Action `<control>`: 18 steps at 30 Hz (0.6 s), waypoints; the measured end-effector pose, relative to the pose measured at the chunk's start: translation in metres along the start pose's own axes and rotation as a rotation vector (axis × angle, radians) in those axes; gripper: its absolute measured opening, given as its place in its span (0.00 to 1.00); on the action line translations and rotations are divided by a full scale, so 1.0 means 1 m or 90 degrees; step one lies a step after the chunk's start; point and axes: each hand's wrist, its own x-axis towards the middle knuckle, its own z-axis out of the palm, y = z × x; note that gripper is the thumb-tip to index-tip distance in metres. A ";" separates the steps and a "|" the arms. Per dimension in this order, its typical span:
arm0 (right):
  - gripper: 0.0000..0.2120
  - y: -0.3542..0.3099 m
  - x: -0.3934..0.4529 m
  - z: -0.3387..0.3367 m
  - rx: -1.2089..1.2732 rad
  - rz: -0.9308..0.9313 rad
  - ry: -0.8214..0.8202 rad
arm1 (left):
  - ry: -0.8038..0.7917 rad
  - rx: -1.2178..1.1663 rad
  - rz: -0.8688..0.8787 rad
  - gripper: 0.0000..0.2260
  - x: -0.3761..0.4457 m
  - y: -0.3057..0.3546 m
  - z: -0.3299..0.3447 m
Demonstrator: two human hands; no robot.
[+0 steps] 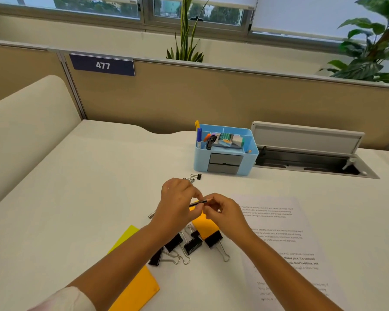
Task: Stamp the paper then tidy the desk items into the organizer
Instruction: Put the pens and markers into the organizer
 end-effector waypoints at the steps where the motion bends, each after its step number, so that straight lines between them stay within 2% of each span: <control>1: 0.07 -0.002 0.000 -0.003 0.000 -0.005 -0.011 | 0.003 0.004 0.004 0.08 0.001 0.001 0.000; 10: 0.10 -0.004 -0.010 -0.010 0.200 0.011 -0.019 | 0.067 -0.019 0.026 0.06 0.008 0.014 -0.003; 15: 0.11 0.004 -0.015 -0.008 0.343 0.044 -0.026 | -0.012 -0.170 -0.006 0.05 0.002 0.013 0.000; 18: 0.13 0.008 -0.016 -0.012 0.336 0.029 0.006 | -0.045 -0.205 -0.001 0.08 0.002 0.007 0.003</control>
